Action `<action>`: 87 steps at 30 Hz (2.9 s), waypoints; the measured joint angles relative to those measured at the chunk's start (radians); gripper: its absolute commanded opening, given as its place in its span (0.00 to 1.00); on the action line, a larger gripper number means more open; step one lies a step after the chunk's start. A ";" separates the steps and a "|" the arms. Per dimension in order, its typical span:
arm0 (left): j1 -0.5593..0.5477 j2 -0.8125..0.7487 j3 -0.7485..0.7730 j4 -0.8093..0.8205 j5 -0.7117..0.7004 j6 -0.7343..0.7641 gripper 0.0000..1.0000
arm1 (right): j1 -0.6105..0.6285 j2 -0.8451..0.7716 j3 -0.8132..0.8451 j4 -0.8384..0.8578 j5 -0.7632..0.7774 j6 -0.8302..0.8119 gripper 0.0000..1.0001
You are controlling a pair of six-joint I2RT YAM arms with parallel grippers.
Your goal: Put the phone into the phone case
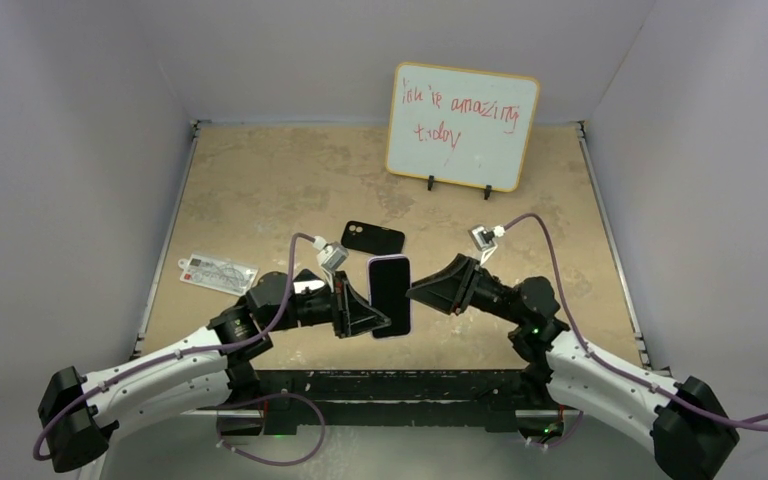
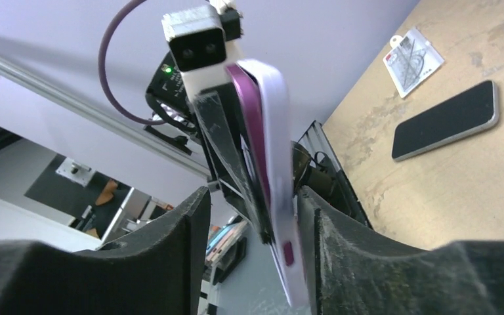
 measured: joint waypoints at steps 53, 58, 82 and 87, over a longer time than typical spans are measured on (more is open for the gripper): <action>-0.001 -0.062 -0.002 -0.116 0.072 0.112 0.00 | -0.005 0.173 0.319 -0.395 -0.259 -0.247 0.44; 0.000 -0.080 -0.003 -0.097 0.028 0.112 0.00 | -0.005 0.152 0.249 -0.381 -0.235 -0.211 0.70; 0.006 -0.089 -0.042 0.021 -0.122 -0.022 0.56 | -0.006 0.206 0.066 -0.023 -0.251 -0.087 0.00; 0.006 -0.137 0.010 -0.039 -0.209 -0.021 0.58 | -0.006 0.205 0.066 -0.010 -0.279 -0.087 0.00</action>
